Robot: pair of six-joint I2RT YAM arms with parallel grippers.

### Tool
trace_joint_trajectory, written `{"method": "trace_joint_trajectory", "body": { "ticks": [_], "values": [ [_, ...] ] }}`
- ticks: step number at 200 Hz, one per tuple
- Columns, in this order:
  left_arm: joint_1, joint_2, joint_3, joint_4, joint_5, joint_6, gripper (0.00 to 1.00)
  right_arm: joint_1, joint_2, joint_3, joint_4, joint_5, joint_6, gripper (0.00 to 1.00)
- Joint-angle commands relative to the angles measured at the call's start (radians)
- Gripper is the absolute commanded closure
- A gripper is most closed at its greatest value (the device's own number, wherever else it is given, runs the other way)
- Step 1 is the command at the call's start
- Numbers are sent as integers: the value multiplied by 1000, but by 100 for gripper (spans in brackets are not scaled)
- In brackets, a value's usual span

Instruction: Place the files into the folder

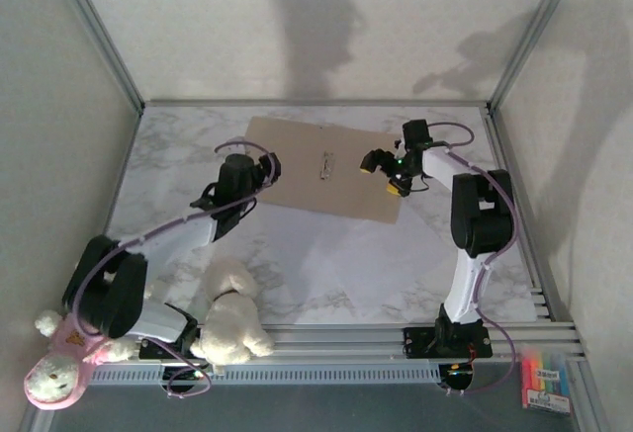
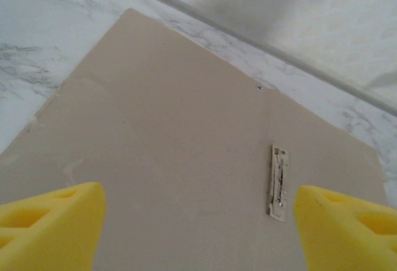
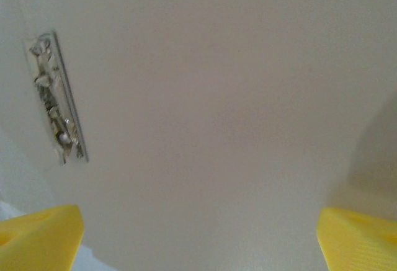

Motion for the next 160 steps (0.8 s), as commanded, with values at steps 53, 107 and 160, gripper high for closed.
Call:
{"method": "trace_joint_trajectory", "body": {
  "ticks": [53, 107, 160],
  "values": [
    [160, 285, 172, -79, 236, -59, 19, -10, 137, 161, -48, 57, -42, 3],
    [186, 362, 206, -156, 267, -97, 19, -20, 195, 248, -93, 71, -56, 3],
    [181, 312, 117, -214, 283, -147, 21, -23, 225, 310, -120, 60, -60, 3]
  ]
}}
